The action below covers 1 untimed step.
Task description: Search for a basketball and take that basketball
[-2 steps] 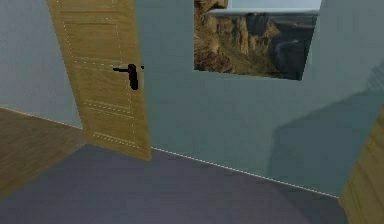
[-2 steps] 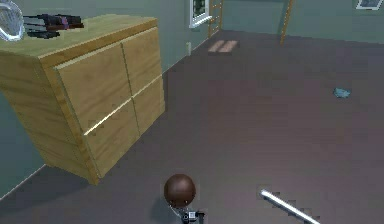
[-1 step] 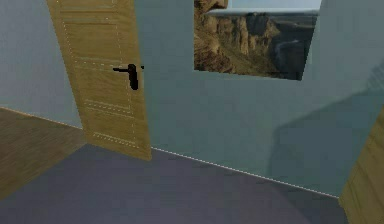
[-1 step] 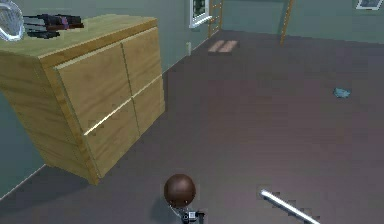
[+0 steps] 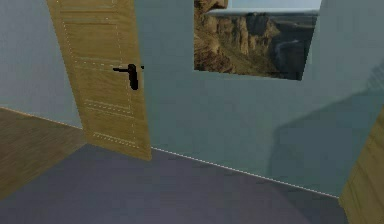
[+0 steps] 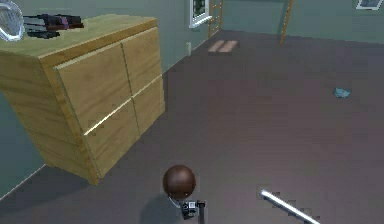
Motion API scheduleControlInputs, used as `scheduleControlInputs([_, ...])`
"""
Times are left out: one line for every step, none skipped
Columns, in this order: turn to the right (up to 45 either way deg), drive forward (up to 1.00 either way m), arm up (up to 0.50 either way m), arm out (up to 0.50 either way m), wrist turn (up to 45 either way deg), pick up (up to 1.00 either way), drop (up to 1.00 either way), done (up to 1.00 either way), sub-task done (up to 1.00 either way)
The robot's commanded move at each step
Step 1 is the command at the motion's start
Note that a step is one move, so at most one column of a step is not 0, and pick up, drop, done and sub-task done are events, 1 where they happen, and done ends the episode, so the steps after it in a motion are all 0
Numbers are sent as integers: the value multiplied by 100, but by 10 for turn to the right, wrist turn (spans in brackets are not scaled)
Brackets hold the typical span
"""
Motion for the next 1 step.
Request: scheduleControlInputs([0, 0, 0, 0, 0, 0, 0, 100, 0])
